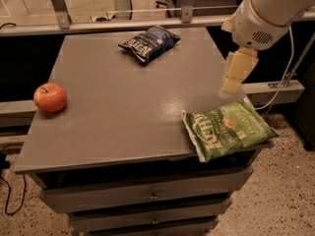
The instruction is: Pick blue chip bag
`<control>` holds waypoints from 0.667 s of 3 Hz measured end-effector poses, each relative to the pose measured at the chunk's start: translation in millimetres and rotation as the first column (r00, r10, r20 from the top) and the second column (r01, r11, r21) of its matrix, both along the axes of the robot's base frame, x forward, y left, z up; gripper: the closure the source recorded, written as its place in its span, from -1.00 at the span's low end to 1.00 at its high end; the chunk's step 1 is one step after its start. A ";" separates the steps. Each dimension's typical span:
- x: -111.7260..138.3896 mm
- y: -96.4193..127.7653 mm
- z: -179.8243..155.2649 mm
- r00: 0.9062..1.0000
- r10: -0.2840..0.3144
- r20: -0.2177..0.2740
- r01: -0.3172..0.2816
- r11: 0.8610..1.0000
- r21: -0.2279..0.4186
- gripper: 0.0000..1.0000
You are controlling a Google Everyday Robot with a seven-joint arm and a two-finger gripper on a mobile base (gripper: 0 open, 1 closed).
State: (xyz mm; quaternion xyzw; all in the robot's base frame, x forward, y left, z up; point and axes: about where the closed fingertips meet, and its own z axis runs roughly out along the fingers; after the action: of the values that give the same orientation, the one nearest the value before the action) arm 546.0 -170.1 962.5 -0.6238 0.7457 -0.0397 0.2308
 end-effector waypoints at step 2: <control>-0.1 3.7 1.3 1.000 0.016 0.010 -0.016 1.000 0.018 -1.00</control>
Offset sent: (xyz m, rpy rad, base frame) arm 0.0004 0.0075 0.0034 0.0479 -0.0239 0.0382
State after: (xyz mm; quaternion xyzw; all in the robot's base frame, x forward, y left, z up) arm 545.9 -166.4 963.9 -0.6275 0.7397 -0.0341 0.2406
